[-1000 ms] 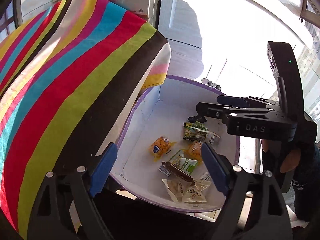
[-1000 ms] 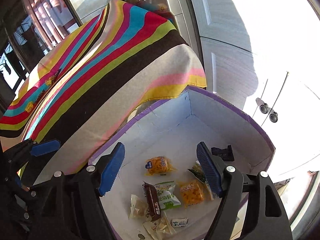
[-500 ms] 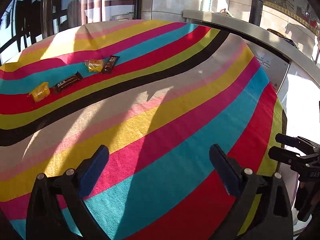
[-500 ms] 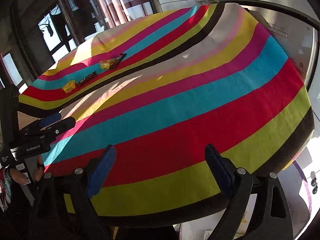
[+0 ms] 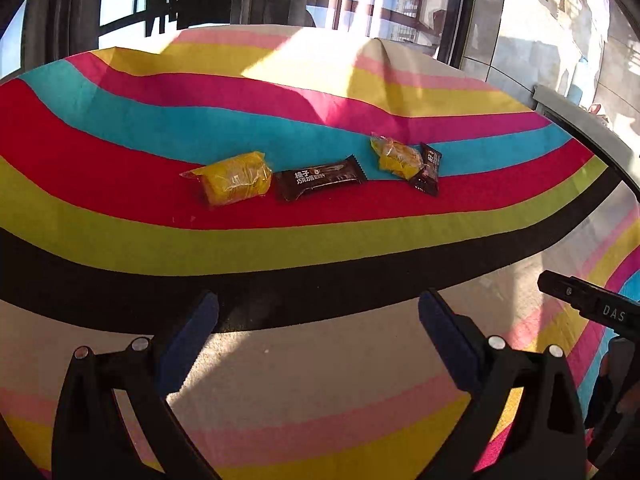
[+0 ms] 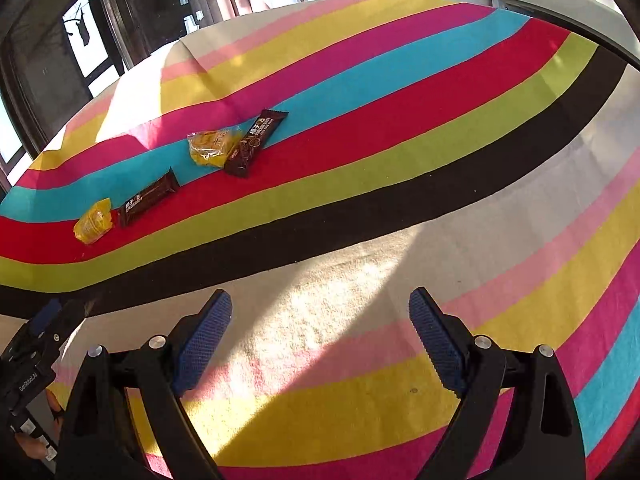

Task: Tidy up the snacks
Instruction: 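Return to the table and grasp the brown chocolate bar with the right gripper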

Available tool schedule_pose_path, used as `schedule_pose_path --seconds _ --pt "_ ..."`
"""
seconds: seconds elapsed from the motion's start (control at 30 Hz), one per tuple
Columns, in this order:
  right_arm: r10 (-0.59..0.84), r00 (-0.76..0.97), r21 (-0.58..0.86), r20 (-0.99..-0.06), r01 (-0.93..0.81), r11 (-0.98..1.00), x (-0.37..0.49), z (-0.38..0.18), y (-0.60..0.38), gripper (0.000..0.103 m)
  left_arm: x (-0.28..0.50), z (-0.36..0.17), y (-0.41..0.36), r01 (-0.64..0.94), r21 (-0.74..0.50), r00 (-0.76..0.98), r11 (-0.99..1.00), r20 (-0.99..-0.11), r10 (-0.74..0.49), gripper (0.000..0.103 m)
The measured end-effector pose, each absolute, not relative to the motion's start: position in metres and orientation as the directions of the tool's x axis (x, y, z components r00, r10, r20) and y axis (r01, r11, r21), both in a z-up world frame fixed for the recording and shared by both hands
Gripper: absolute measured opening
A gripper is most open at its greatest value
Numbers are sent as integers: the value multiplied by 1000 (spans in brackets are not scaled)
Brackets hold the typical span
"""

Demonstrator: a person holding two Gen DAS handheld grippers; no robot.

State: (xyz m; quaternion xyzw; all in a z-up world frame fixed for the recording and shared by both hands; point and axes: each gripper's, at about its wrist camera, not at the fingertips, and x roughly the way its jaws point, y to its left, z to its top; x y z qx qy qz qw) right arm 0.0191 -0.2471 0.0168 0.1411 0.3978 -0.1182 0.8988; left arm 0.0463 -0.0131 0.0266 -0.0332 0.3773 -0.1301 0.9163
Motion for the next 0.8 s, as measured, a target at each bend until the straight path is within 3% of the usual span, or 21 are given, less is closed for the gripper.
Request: schedule_pose_path --seconds 0.2,0.47,0.67,0.8 --pt "-162 641 123 -750 376 918 107 19 -251 87 55 16 13 146 -351 646 925 -674 -357 100" --pt "-232 618 98 -751 452 886 193 16 -249 87 61 8 11 140 -375 609 916 -697 -379 100" --pt "-341 551 -33 -762 492 870 221 4 -245 87 63 8 11 142 -376 609 916 -696 -381 100" --pt "-311 532 -41 -788 459 888 221 -5 -243 86 64 7 12 141 -389 609 911 -691 -389 100"
